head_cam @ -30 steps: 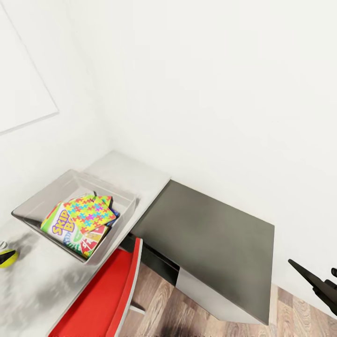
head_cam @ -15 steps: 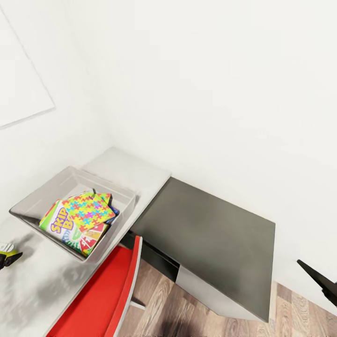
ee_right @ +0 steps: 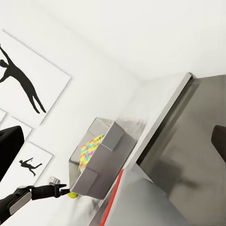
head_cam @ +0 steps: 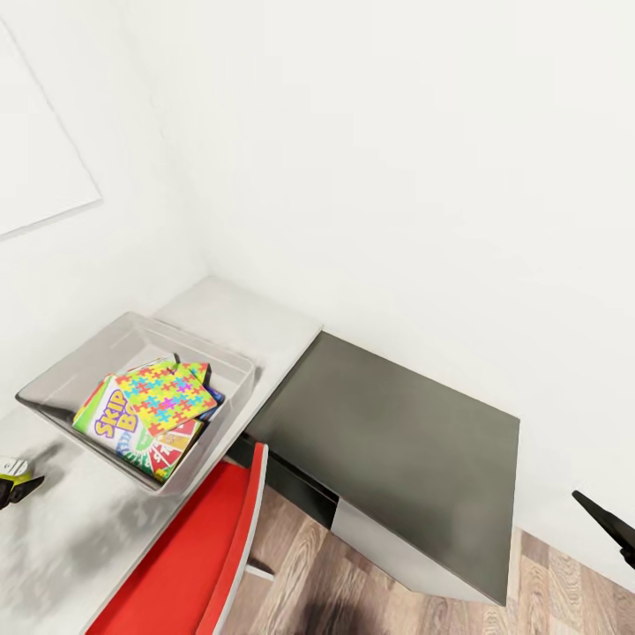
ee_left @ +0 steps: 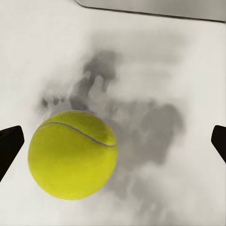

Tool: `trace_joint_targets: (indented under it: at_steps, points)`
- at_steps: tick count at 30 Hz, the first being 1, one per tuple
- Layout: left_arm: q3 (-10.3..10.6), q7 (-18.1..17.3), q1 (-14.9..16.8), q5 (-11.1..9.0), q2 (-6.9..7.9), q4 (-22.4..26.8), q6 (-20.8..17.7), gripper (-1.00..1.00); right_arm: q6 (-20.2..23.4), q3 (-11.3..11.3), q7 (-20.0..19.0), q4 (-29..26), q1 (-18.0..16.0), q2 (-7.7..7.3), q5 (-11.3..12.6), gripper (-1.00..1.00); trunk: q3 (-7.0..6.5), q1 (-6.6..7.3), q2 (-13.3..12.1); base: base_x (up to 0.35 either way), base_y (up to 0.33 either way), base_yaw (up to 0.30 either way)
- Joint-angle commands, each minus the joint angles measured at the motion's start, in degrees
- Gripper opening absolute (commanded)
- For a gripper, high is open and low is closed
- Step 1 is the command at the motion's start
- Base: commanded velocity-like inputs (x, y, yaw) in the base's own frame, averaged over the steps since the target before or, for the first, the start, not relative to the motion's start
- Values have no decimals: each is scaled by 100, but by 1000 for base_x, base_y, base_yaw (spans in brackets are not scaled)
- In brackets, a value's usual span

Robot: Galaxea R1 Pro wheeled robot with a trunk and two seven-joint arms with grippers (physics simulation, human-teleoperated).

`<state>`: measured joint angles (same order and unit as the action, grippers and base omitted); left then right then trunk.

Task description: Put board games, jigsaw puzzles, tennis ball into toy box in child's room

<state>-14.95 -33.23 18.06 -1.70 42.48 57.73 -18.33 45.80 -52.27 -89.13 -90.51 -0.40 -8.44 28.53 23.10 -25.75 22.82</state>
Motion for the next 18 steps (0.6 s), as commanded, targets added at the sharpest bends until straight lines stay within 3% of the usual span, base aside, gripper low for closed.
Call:
trace_joint_targets:
  at_steps: [1, 18]
  points:
    - [-10, -27, 4, -18, 1, 4, -49, 100, 60, -5, -17, -1, -4, 0, 2, 100, 9, -3, 10, 0, 0, 0]
    - [-8, 67, 4, 13, 14, -29, -48, 100, 60, -11, -17, -1, -4, 0, 0, 100, 11, -3, 10, 0, 0, 0]
